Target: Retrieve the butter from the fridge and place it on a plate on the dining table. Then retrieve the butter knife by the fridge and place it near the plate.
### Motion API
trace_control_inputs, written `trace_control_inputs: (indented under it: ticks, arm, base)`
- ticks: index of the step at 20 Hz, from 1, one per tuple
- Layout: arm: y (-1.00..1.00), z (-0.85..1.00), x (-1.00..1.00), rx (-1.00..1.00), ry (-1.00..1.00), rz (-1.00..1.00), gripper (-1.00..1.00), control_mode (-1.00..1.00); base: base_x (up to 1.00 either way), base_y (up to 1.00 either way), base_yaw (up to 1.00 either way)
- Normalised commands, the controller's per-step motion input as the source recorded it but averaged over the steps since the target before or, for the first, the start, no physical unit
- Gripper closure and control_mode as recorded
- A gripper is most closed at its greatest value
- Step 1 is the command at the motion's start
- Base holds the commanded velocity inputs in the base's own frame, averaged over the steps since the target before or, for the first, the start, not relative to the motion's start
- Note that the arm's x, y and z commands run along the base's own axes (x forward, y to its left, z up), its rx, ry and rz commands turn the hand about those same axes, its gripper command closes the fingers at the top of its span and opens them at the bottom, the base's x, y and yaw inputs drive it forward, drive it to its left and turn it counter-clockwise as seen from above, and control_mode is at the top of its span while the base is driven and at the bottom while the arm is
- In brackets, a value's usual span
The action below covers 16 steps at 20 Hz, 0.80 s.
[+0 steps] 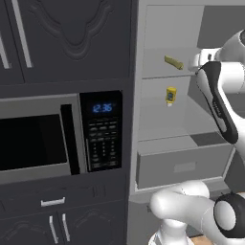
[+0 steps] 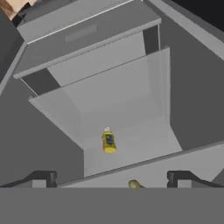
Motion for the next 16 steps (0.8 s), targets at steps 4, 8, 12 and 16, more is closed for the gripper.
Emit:
trace_control_inputs:
  ticks: [4, 8, 12, 16]
  arm:
    - [-0.01, 0.15, 0.60, 0.00, -0.03, 0.01, -1.00, -1.00]
    - [0.00, 0.06, 0.57, 0.00, 0.05, 0.05, -1.00, -1.00]
    - [0.00, 0.00, 0.62, -0.02, 0.02, 0.10, -1.00, -1.00]
    - [-0.02, -0.12, 0.72, 0.00, 0.02, 0.12, -1.00, -1.00]
  base:
    - [0.00, 0.00, 0.00]
    - [0.00, 0.00, 0.00]
    - [0.00, 0.00, 0.00]
    - [0.00, 0.00, 0.00]
